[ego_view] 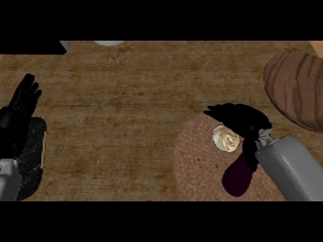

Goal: Pick the cupcake from the placemat and place it in the bowl

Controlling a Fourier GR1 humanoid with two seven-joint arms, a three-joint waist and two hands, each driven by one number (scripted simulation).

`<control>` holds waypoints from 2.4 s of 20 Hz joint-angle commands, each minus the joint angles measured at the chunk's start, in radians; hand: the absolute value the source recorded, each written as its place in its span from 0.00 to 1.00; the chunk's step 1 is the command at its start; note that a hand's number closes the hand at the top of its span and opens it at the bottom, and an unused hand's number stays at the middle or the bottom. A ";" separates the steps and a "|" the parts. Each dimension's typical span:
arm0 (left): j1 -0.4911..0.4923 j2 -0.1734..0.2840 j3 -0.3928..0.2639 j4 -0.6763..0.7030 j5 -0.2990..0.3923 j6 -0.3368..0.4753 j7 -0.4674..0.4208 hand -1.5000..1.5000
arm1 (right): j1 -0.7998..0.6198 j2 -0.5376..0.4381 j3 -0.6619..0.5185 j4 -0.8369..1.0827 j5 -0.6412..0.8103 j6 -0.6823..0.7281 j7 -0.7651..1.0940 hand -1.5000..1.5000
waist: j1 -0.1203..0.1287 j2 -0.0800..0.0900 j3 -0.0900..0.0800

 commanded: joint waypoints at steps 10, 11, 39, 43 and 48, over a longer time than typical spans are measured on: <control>0.057 -0.058 0.006 0.003 -0.035 -0.031 -0.070 0.50 | -0.018 0.140 0.003 0.179 0.068 -0.069 -0.095 1.00 | 0.004 0.003 0.003; -0.027 -0.066 0.015 0.096 -0.047 -0.017 -0.071 0.50 | -0.070 0.118 -0.027 0.213 0.057 -0.049 -0.138 1.00 | 0.000 0.004 0.003; 0.007 -0.058 0.039 0.024 -0.058 -0.033 -0.033 0.50 | -0.383 0.233 -0.404 0.052 0.354 -0.585 0.848 1.00 | -0.014 -0.005 0.002; -0.008 -0.068 0.039 0.070 -0.085 -0.014 -0.045 0.50 | -0.399 0.180 -0.453 -0.079 0.323 -0.526 0.872 1.00 | -0.017 -0.003 0.003; -0.061 -0.052 0.061 0.059 -0.060 -0.048 -0.002 0.50 | -0.392 0.098 -0.556 -0.020 0.263 -0.549 0.820 1.00 | -0.003 0.003 0.003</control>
